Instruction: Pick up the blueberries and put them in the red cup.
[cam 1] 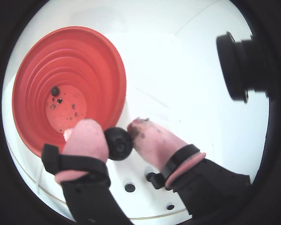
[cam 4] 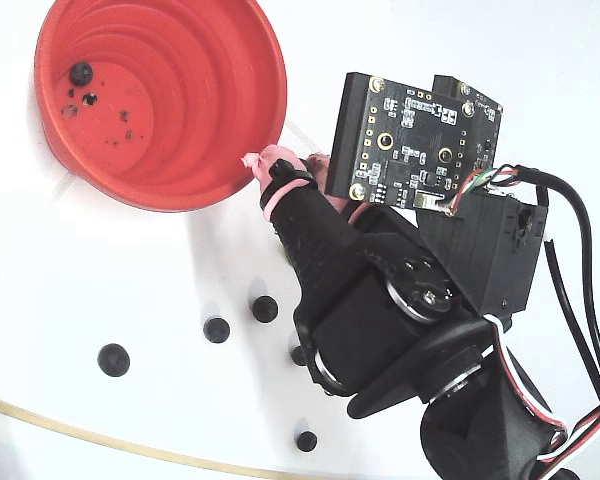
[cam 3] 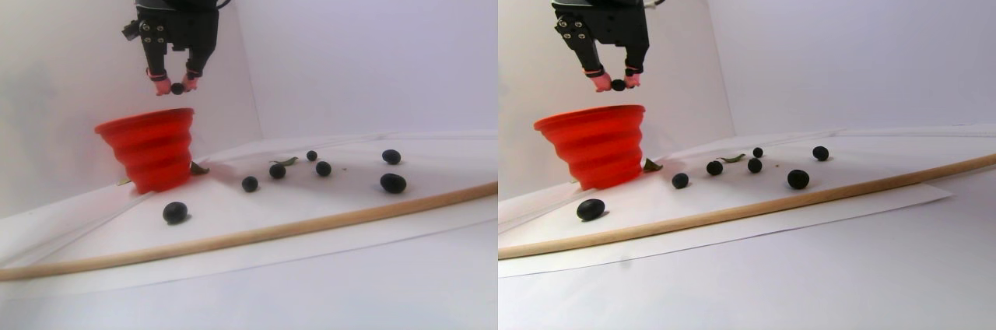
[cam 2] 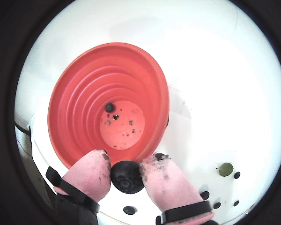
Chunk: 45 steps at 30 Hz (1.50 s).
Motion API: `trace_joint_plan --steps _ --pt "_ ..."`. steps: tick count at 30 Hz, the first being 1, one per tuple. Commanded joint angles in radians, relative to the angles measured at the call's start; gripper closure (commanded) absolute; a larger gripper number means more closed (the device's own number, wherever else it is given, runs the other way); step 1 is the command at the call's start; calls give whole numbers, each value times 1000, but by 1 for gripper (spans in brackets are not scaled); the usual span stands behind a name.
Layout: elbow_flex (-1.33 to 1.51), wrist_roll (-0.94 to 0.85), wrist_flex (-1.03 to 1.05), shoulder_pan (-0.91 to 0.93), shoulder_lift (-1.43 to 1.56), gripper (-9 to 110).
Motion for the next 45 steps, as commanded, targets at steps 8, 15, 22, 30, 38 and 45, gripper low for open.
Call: trace_joint_plan --steps 8,15,22,30,38,45 --pt "-97 28 -3 -86 64 90" --pt "-129 29 -61 -100 0 90" --pt "-179 40 -86 -112 -64 90" --pt "-201 44 -126 -121 -115 89" --pt "-193 49 -132 -109 -107 83" --pt "-172 41 -117 -71 -57 84"
